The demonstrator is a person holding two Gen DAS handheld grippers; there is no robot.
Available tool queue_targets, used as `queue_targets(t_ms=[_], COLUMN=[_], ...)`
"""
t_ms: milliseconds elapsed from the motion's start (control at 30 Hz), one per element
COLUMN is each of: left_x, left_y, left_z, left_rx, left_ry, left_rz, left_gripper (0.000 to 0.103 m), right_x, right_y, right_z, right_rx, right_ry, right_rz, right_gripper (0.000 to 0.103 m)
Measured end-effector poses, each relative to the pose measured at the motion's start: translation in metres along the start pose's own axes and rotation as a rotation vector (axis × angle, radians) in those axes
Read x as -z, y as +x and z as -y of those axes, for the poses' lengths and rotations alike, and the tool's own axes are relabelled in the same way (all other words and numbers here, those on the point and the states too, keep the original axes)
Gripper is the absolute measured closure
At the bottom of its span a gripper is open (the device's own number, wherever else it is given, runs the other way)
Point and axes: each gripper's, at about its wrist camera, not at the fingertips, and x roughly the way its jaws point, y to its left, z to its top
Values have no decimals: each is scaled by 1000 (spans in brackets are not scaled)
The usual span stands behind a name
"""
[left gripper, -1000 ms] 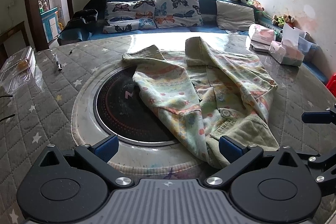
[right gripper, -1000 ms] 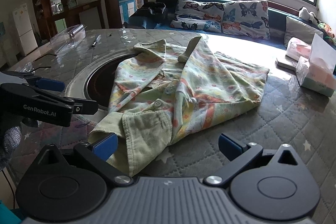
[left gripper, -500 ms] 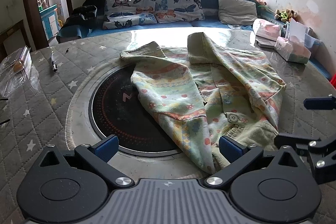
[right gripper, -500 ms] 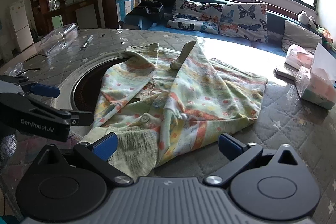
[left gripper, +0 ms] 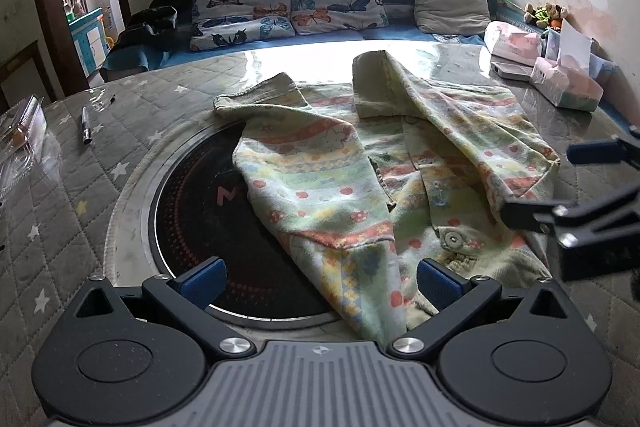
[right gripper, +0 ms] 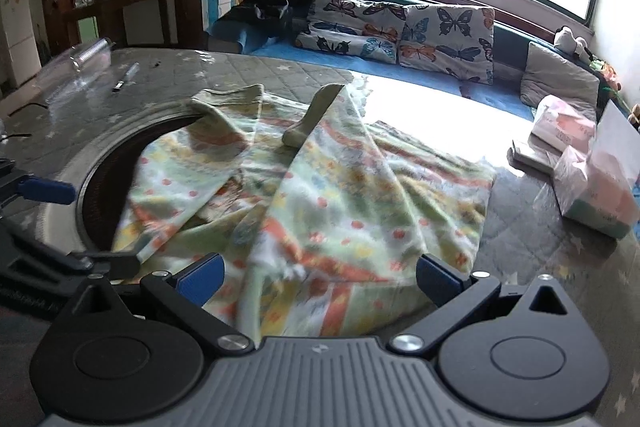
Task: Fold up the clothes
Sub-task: 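Grasp the shirt's edge with the right tool and lift it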
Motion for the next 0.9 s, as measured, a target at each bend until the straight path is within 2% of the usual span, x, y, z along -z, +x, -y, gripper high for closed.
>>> queue_targets(t_ms=[200,400,733,900], left_x=[-4,-4,-3,-1], left_y=[10,17,25,26], left_z=[-2,-4,-5,-3], left_rx=[1,6,10,9], left_ry=[-12,-18,-13,-4], left_rz=[-22,-40,-52,-51], left_gripper=[0,0,0,0], right_x=[-29,-57,-45,-12], right_y=[30,76,83,41], right_z=[0,-2,18,51], right_rx=[30,80,440,559], right_ry=[-9,-29,-123,-19], right_rz=[-1,-36,-70,-40], right_gripper=[0,0,0,0])
